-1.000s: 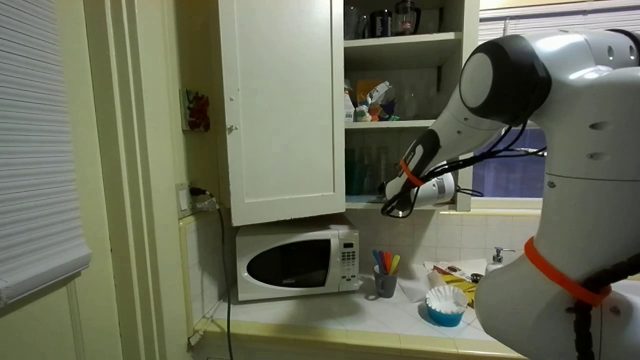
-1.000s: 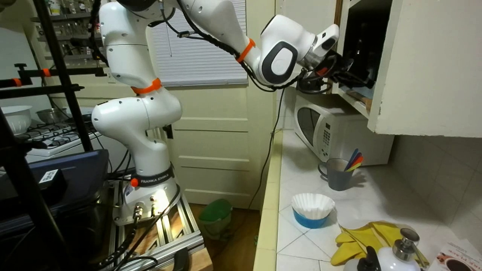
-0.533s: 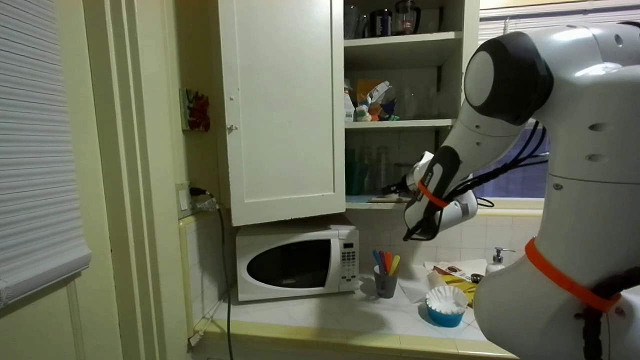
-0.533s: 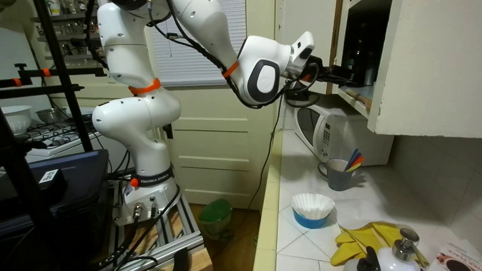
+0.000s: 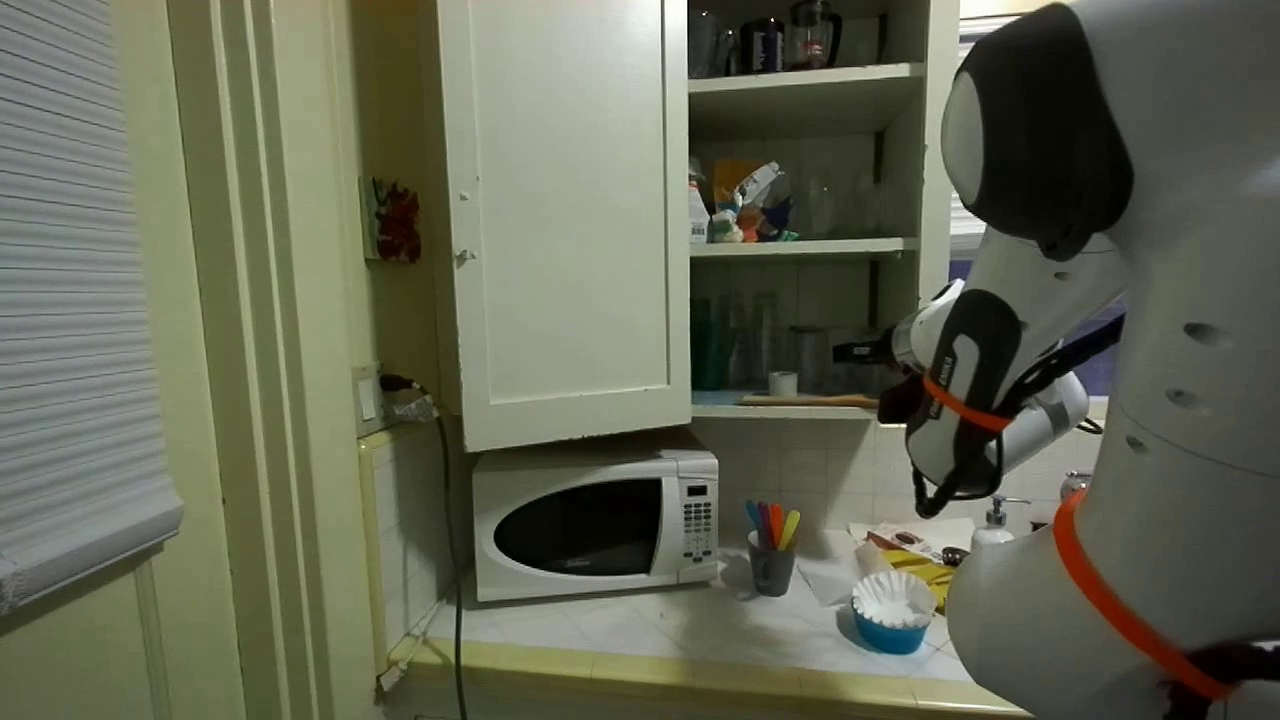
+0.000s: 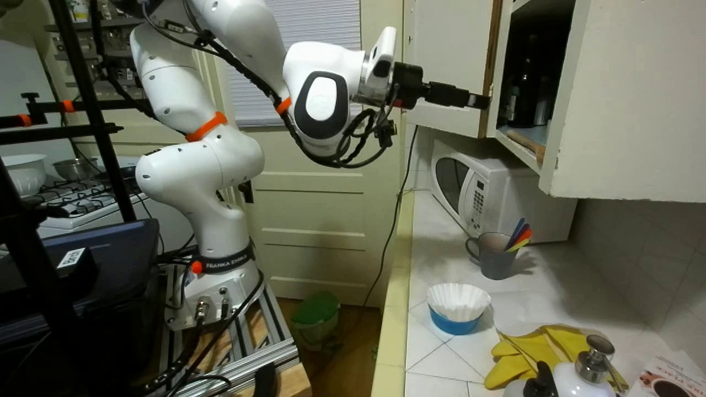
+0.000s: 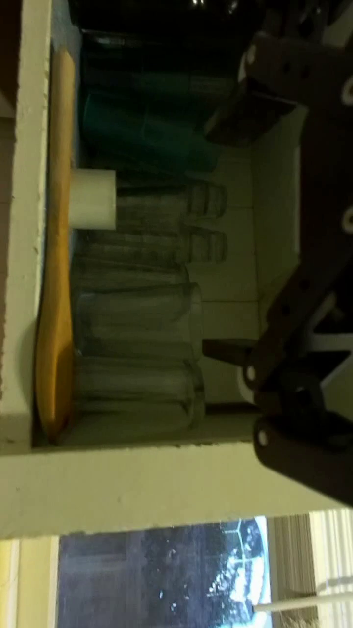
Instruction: Move the tape in the cabinet to the bottom shelf.
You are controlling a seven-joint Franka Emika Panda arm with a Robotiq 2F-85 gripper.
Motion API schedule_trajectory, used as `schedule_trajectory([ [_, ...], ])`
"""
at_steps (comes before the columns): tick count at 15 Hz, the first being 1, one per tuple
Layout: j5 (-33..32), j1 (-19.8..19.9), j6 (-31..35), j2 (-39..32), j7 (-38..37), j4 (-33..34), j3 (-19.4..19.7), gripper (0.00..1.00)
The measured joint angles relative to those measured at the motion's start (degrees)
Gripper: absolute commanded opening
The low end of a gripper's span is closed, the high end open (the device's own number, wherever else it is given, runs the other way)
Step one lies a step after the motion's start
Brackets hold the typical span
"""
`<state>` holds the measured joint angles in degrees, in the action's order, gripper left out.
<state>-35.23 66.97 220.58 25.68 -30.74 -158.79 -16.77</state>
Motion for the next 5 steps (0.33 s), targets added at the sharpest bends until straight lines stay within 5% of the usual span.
schedule_trajectory([
  [5, -20.08, -0.61, -1.1, 8.27, -18.12, 1.35, 14.75, 1.0],
])
